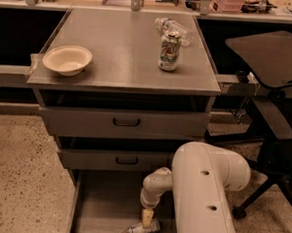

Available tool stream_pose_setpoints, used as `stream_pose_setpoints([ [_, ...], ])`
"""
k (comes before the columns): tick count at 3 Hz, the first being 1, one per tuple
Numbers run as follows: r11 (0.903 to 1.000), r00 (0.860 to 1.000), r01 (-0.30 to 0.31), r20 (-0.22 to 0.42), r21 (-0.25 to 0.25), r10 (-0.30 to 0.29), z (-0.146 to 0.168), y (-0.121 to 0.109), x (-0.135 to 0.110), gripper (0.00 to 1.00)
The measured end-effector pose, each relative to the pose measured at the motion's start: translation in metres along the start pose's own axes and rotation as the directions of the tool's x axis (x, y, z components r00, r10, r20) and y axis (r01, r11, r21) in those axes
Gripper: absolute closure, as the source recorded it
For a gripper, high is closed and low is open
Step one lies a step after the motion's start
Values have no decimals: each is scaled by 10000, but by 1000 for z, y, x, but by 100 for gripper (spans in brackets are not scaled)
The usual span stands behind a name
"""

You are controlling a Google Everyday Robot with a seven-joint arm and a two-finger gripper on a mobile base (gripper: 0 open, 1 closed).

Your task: Place blue plastic bottle into bottom drawer

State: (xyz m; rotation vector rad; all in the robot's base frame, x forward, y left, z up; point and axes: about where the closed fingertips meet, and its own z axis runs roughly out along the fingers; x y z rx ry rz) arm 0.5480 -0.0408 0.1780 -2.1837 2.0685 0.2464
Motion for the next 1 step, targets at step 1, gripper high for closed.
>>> stream_pose_setpoints([
  [1,10000,10000,0,0,0,0,0,0,0,0],
])
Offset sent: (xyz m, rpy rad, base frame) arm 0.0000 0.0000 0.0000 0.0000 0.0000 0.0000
